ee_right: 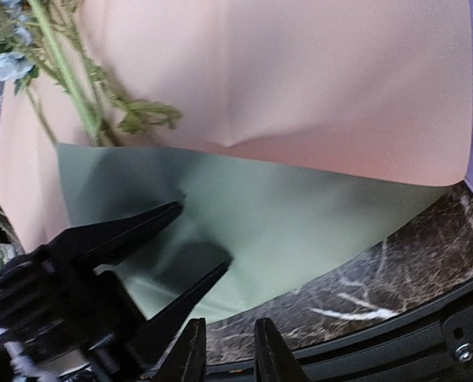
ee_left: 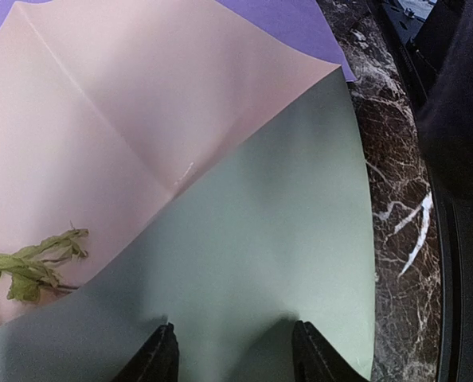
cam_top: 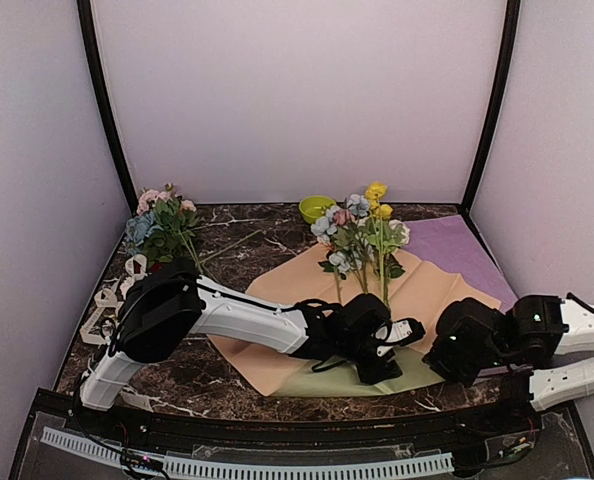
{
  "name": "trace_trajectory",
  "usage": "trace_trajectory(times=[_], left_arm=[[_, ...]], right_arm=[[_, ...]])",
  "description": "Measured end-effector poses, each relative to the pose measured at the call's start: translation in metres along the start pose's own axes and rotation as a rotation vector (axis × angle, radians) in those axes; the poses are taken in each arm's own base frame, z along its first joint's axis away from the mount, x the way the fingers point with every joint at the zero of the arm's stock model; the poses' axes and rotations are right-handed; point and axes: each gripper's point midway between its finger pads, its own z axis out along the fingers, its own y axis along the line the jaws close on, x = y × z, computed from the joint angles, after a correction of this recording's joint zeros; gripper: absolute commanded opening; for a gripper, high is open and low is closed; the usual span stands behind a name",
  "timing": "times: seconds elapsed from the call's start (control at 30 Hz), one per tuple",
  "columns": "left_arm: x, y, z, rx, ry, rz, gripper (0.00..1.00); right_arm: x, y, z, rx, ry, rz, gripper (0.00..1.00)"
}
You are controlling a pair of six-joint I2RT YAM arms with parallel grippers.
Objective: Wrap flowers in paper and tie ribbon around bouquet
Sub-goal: Press the fold line of the 1/4-folded wrapping paper.
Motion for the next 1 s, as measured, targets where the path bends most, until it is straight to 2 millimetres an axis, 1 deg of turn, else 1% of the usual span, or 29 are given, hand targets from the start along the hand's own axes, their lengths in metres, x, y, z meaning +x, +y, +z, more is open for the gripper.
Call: trace_trajectory(times=[0.03, 0.1, 0.17, 0.23, 0.3, 0.37, 0.47, 0.53, 0.57, 0.63, 0.7, 0.8, 0.9, 0.93, 1.0], left_arm=[[0.0, 0.0, 0.0, 0.001, 0.0, -0.001, 0.5], [0.0, -0.001, 0.0, 0.003, -0.001, -0.003, 0.5], [0.0, -0.001, 0.0, 0.004, -0.001, -0.006, 0.5], [0.0, -0.001, 0.0, 0.005, -0.001, -0.01, 0.5], [-0.001, -0.001, 0.0, 0.006, -0.003, -0.016, 0.5], [-0.001, -0.001, 0.0, 0.009, -0.005, -0.022, 0.5], [-0.002, -0.003, 0.0, 0.018, -0.009, -0.03, 0.5], [-0.002, -0.004, 0.0, 0.025, -0.01, -0.034, 0.5], [-0.003, -0.005, 0.0, 0.03, -0.011, -0.037, 0.5], [-0.003, -0.006, 0.0, 0.035, -0.013, -0.041, 0.5], [-0.003, -0.006, 0.0, 0.038, -0.013, -0.044, 0.5], [-0.003, -0.006, 0.0, 0.039, -0.014, -0.048, 0.5], [-0.003, -0.005, 0.0, 0.037, -0.013, -0.052, 0.5], [-0.003, -0.003, -0.001, 0.035, -0.014, -0.054, 0.5], [-0.003, 0.0, -0.001, 0.03, -0.013, -0.059, 0.5]], right_arm=[[0.001, 0.014, -0.009, -0.03, 0.011, -0.008, 0.21], [0.003, 0.023, -0.014, -0.049, 0.018, -0.019, 0.18], [0.004, 0.027, -0.013, -0.058, 0.022, -0.031, 0.13], [0.005, 0.026, -0.009, -0.067, 0.023, -0.025, 0.1], [0.006, 0.017, 0.0, -0.081, 0.029, -0.003, 0.07], [0.004, 0.002, 0.012, -0.091, 0.031, 0.028, 0.05], [0.003, -0.022, 0.038, -0.112, 0.045, 0.078, 0.01], [0.002, -0.038, 0.054, -0.108, 0.056, 0.097, 0.0], [0.001, -0.038, 0.056, -0.12, 0.06, 0.099, 0.0], [0.001, -0.028, 0.054, -0.16, 0.069, 0.082, 0.0], [0.0, -0.024, 0.052, -0.159, 0.063, 0.032, 0.0], [0.002, -0.019, 0.053, -0.11, 0.07, -0.05, 0.0], [0.009, -0.017, 0.06, -0.042, 0.109, -0.14, 0.0], [0.012, -0.019, 0.064, -0.002, 0.124, -0.176, 0.0], [0.018, -0.012, 0.065, 0.021, 0.153, -0.231, 0.0]])
